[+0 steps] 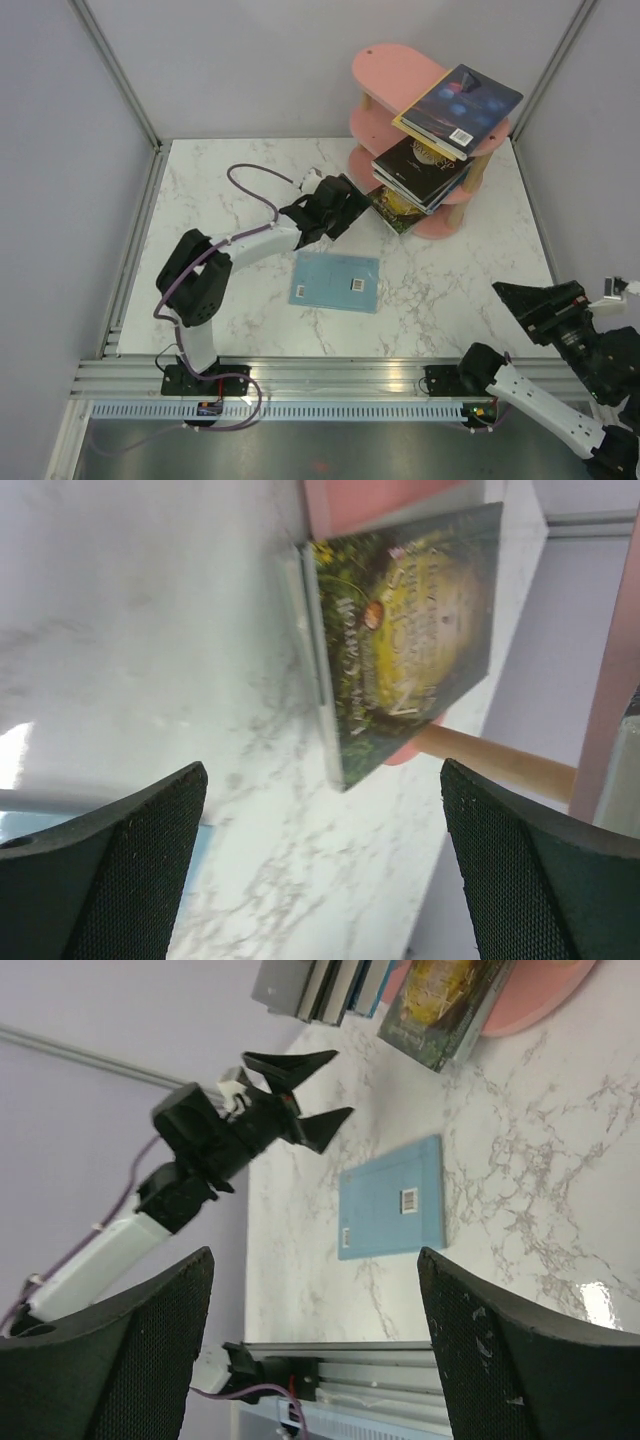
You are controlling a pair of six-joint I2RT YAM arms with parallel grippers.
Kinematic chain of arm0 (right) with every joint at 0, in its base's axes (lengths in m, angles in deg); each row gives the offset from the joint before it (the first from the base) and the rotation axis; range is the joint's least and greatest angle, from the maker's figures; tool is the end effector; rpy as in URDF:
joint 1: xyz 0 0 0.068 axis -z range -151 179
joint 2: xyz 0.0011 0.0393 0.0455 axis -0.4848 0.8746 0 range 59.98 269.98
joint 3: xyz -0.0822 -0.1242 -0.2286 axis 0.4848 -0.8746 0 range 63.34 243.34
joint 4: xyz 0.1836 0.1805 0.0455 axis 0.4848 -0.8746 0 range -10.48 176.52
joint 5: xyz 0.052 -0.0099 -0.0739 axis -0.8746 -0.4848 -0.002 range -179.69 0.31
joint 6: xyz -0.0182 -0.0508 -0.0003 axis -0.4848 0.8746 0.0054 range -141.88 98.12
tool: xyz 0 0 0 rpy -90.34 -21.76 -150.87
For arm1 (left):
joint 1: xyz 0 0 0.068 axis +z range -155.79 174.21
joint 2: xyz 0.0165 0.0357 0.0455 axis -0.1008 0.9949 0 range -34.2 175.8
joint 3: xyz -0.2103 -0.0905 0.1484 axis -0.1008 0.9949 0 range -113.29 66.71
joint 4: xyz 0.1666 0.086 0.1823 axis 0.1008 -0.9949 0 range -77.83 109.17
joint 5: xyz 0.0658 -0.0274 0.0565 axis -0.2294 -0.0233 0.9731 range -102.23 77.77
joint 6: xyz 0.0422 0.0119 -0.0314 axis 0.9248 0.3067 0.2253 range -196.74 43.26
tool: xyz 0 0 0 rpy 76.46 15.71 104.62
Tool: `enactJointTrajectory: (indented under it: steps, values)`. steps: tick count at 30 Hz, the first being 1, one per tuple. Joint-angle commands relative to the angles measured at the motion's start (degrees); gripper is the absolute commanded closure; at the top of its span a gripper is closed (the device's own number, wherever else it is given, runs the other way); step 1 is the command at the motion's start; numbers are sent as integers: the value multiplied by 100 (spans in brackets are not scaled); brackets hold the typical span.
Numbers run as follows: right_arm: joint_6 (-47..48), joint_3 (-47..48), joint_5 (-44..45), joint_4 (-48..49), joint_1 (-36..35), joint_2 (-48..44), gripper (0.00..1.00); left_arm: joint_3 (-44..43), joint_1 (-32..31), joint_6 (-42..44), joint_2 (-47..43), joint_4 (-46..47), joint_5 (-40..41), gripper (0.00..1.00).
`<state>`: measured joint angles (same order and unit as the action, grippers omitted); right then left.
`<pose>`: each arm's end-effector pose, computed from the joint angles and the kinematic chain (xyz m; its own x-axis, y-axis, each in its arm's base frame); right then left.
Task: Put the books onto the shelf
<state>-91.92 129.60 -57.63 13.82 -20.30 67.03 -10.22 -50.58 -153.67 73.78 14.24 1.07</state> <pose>-0.0293 -0.0629 0.3628 -0.3394 0.8269 -0.4483 0.0386 0.4884 0.8717 0.3111 -0.2974 0.2258 -0.6335 -0.7069 -0.3147 -0.2811 0.5892 -0.7575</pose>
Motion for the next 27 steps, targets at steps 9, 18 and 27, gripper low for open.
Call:
enactJointTrajectory:
  steps: [9,18,27]
  values:
    - [1370,-1246,-1473,2195,-45,2818,10,1161,1719,1988,-1947,-887,-293,0]
    - [1458,-2731,-2536,4586,244,4847,9,2243,2142,4704,-1598,-1370,-2981,2]
    - [1282,-3558,-3117,5820,746,6096,10,2314,2150,4924,-938,-1247,-3657,5]
